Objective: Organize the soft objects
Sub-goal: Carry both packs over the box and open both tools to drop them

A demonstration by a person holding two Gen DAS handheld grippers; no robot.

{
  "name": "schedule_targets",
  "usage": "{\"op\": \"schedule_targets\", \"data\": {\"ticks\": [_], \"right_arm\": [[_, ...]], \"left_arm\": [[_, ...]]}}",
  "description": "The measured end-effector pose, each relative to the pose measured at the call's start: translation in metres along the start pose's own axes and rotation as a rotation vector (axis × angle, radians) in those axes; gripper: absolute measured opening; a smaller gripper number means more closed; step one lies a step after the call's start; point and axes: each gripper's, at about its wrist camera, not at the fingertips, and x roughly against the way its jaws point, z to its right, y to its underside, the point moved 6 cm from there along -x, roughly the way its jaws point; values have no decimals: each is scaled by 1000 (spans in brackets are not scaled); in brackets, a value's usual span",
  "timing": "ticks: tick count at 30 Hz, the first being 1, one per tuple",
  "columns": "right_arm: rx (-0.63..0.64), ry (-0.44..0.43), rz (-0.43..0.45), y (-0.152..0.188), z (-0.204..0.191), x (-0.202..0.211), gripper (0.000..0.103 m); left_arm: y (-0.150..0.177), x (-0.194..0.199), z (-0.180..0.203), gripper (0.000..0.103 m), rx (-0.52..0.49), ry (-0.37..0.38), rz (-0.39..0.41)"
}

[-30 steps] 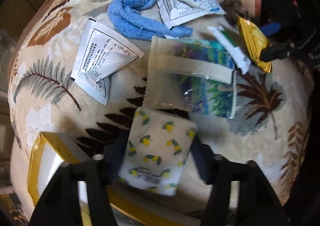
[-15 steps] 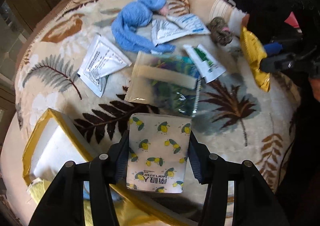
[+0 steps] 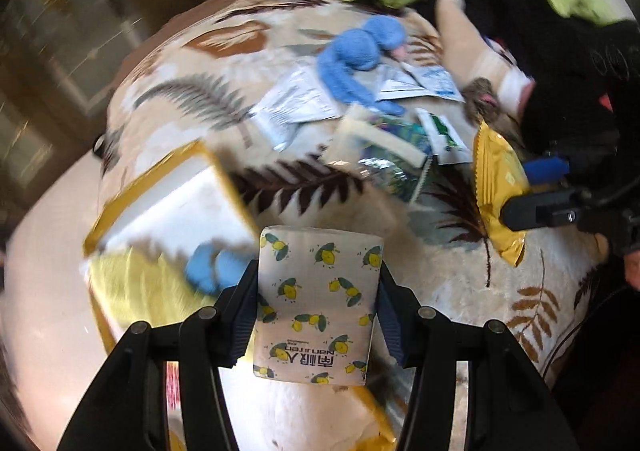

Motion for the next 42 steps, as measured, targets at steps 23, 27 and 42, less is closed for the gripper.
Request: {"op": "schedule_targets", "data": {"ticks": [23,27,42], "right_arm": [[52,-46,-85,-69,-115,-142,46],[76,-3,-94,-73,-120,-159,46],[35,-20,4,-88,-118,-144,46]], "left_arm": [[88,-9,-100,54,480,-147,-27],[87,-13,-102,54,500,-181,-5],[80,20,-108,74,589,-216,117]]}}
